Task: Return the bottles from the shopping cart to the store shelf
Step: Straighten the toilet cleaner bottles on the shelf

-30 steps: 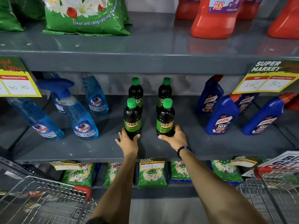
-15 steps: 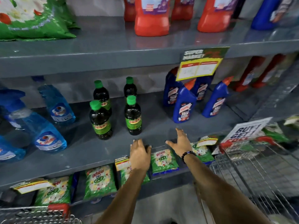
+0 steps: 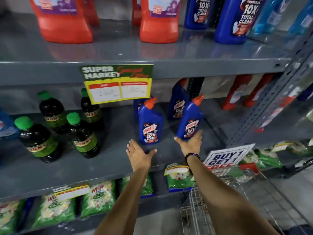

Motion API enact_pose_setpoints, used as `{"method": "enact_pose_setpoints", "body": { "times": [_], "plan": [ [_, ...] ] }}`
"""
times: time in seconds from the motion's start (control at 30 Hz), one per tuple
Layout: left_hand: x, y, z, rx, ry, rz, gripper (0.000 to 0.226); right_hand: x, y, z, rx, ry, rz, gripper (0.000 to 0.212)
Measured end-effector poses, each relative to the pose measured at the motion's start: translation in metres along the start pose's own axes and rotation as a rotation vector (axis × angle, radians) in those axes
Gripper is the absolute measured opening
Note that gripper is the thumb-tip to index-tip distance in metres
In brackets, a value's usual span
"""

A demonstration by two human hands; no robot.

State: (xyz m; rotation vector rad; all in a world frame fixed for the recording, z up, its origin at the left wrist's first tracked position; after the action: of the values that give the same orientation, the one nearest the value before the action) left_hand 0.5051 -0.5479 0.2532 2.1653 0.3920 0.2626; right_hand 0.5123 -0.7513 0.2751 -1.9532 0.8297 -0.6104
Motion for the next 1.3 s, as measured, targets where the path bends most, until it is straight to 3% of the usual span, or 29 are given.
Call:
{"method": "enact_pose_setpoints", "body": {
  "times": [0.17,0.4,0.53,0.7,1.3],
  "plan": [
    [0.0,0.024,0.027,0.001,0.094,-0.105,0.115,0.035,0.005,0.003,0.055,-0.08,-0.024,0.125],
    [0.006,0.037,0.042,0.021,0.271,-0.222,0.127,0.038,0.014,0.004,-0.006,-0.067,-0.076,0.124],
    [0.005,0.037,0.049,0.099,0.287,-0.232,0.129,0.039,0.012,0.007,-0.045,-0.038,-0.091,0.12],
    [0.005,0.038,0.052,0.152,0.329,-0.215,0.115,0.038,0.013,0.008,-0.082,-0.018,-0.1,0.114],
    [0.008,0.041,0.049,0.142,0.309,-0.244,0.106,0.039,0.007,0.014,-0.194,-0.006,-0.094,0.109]
  ]
}}
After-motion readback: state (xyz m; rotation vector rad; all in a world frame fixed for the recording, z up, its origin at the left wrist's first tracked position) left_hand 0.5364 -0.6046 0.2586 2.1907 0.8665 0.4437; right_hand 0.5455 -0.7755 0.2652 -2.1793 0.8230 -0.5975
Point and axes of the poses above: each hand's wrist, its own x-axis towards the middle knuckle, its own z-axis out of the palm, y = z × x, the point moved 3 cm from there along x, towards the middle knuckle, and after that the axes turned 12 degrees about y, right-handed, at the moved point
